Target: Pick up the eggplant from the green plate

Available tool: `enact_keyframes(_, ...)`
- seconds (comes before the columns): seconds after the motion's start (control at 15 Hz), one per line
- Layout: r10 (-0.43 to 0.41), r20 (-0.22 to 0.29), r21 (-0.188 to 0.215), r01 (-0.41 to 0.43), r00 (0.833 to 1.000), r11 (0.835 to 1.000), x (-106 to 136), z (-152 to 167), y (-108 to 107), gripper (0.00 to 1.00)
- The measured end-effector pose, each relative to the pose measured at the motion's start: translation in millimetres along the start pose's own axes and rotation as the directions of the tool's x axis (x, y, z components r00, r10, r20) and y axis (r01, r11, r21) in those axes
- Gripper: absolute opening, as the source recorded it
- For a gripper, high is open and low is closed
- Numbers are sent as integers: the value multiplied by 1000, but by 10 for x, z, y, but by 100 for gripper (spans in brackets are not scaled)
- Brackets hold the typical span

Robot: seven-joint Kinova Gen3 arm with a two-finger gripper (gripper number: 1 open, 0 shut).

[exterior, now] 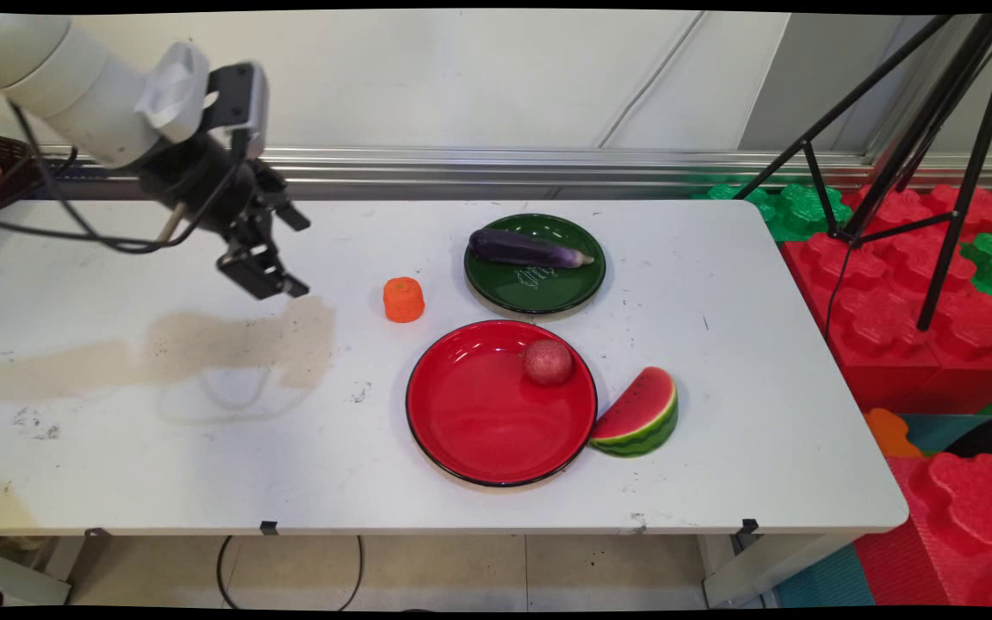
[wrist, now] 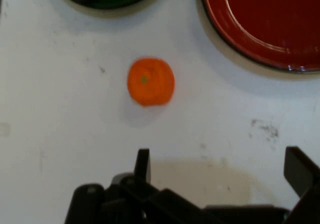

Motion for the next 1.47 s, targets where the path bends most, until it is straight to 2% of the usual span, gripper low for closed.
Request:
enact_keyframes(0.47,-34,-20,53,35,999,998,575,132,-233,100)
enact_keyframes(0.8,-38,-5,74,38,999,997,1071,394,-451,100)
enact_keyframes(1.13,-24,14,78,23,1000,997,1360,655,-607,100)
enact_keyframes(1.47,3,56,67,-6,998,998,1705,1160,-824,100)
